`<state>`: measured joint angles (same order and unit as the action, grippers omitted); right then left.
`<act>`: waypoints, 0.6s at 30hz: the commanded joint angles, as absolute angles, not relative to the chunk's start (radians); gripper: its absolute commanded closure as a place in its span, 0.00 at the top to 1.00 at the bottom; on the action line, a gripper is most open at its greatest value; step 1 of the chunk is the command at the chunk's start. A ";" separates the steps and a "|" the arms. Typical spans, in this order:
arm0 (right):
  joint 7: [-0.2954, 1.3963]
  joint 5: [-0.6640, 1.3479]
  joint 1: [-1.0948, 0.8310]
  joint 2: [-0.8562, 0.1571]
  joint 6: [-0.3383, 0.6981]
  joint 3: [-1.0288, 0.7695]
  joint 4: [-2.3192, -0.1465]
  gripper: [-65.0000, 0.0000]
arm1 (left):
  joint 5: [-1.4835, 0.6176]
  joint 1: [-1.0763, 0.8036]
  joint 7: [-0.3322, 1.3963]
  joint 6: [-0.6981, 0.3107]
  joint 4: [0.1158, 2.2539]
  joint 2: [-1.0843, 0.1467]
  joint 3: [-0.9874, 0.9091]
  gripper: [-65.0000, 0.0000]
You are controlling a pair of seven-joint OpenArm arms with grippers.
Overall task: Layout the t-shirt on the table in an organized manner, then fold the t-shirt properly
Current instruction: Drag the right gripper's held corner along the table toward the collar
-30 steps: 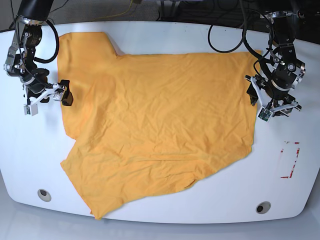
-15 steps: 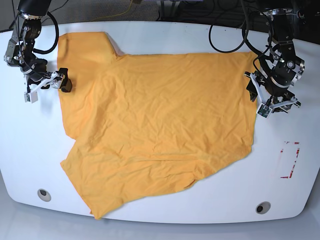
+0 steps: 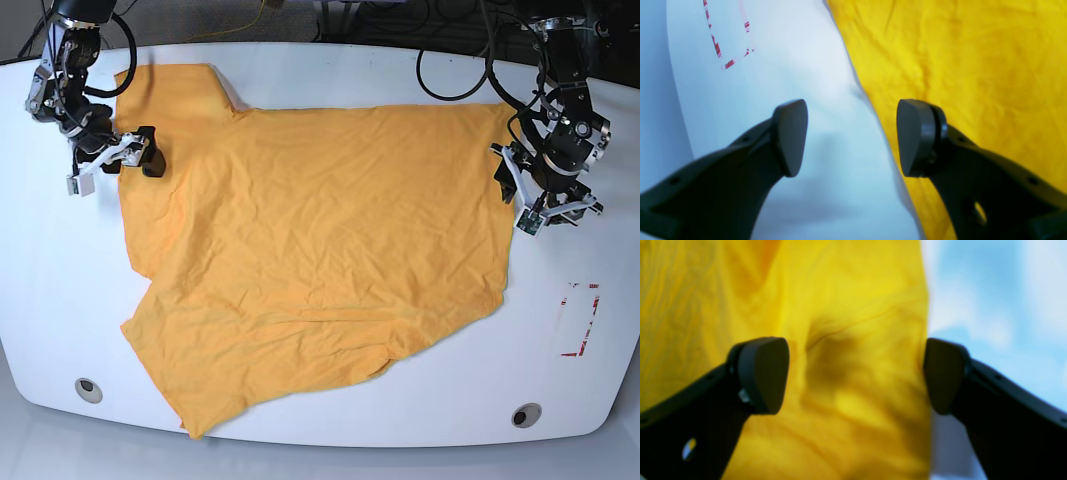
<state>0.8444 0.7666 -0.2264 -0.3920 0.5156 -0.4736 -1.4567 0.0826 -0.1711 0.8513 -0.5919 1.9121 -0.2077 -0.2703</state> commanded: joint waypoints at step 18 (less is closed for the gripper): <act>0.877 0.774 -0.280 -0.371 0.510 -0.484 -1.491 0.14 | 0.082 -0.156 0.839 -0.588 1.931 -0.219 -0.274 0.60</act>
<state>0.8738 0.7670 -0.2684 -0.3531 0.5076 -0.4778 -1.4796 0.0826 -0.1680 0.8513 -0.5919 1.9121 -0.2085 -0.2703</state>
